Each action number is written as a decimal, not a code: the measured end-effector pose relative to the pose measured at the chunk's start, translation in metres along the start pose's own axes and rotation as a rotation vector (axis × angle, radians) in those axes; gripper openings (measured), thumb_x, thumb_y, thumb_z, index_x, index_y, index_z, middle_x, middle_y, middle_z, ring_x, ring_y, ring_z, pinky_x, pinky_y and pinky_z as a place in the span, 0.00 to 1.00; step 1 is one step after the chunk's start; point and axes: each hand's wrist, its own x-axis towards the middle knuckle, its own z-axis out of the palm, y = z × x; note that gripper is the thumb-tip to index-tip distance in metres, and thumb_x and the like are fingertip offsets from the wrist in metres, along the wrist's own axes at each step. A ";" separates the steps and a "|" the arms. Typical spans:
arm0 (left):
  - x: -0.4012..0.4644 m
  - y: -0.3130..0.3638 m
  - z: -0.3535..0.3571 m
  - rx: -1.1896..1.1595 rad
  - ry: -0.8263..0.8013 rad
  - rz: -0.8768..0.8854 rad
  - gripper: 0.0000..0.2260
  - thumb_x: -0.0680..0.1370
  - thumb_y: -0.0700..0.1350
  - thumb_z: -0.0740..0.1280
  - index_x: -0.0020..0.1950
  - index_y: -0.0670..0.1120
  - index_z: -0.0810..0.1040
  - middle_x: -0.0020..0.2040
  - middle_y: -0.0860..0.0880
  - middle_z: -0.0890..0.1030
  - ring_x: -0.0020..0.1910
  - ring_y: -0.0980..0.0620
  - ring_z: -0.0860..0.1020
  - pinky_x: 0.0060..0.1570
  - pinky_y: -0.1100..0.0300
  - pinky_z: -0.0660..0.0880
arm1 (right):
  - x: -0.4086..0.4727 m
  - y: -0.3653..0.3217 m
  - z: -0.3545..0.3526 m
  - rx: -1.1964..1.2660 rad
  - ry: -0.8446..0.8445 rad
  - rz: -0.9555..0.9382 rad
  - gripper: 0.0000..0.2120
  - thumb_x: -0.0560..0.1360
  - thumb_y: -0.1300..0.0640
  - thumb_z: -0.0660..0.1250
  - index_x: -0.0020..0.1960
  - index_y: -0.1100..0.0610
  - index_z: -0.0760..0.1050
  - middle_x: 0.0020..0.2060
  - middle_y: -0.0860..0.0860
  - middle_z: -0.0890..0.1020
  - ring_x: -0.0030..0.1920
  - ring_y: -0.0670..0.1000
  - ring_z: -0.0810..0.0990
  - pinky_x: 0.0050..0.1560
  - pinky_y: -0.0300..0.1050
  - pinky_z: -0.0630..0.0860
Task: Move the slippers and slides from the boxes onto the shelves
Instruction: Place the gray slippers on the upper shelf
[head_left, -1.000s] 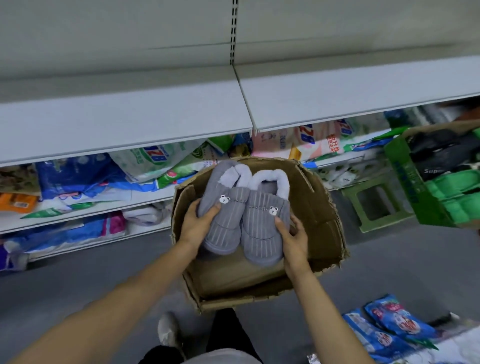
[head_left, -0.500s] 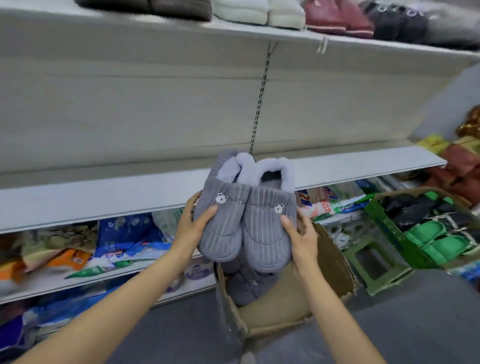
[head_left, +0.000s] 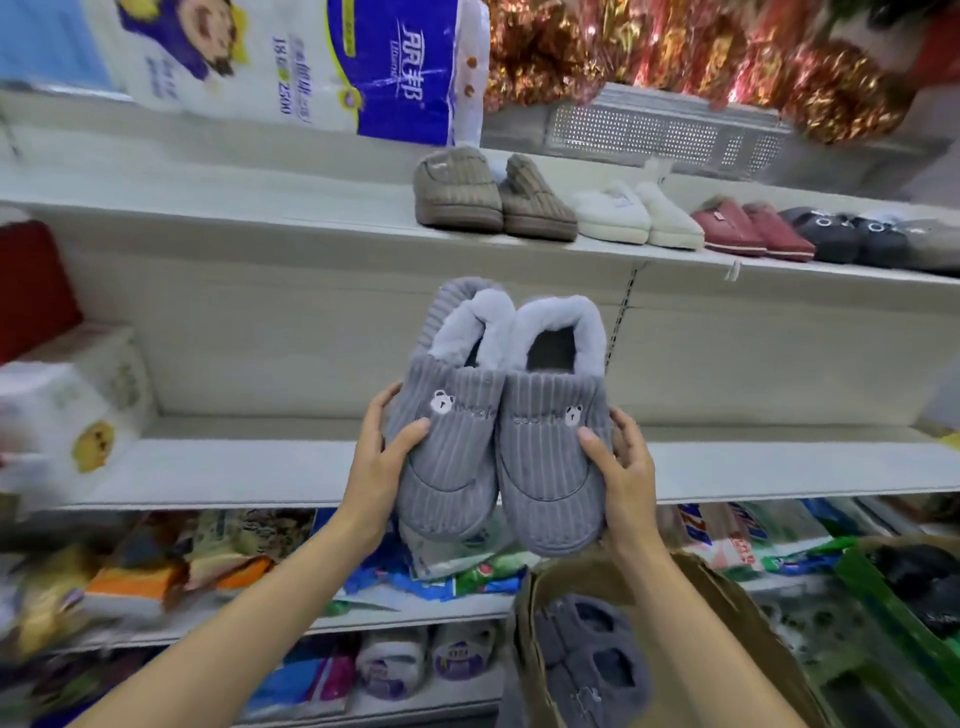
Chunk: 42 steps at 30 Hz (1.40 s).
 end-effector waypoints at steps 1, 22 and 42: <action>0.000 0.009 -0.005 0.000 0.006 0.032 0.23 0.70 0.55 0.73 0.64 0.62 0.74 0.58 0.55 0.82 0.56 0.53 0.82 0.50 0.57 0.79 | 0.002 -0.006 0.009 0.015 -0.015 -0.016 0.21 0.76 0.57 0.71 0.67 0.52 0.72 0.58 0.52 0.82 0.56 0.53 0.83 0.52 0.48 0.82; 0.161 0.207 -0.089 0.157 0.312 0.280 0.22 0.74 0.48 0.68 0.69 0.55 0.75 0.60 0.51 0.82 0.57 0.50 0.82 0.56 0.49 0.80 | 0.170 -0.122 0.221 0.151 -0.365 -0.178 0.15 0.75 0.61 0.72 0.61 0.56 0.80 0.54 0.53 0.85 0.55 0.55 0.84 0.56 0.52 0.81; 0.318 0.246 -0.172 0.617 0.186 0.028 0.05 0.80 0.44 0.64 0.48 0.45 0.77 0.45 0.44 0.80 0.40 0.49 0.77 0.37 0.59 0.72 | 0.272 -0.103 0.347 -0.347 -0.288 0.027 0.11 0.75 0.54 0.68 0.51 0.60 0.72 0.42 0.56 0.74 0.44 0.55 0.74 0.42 0.47 0.69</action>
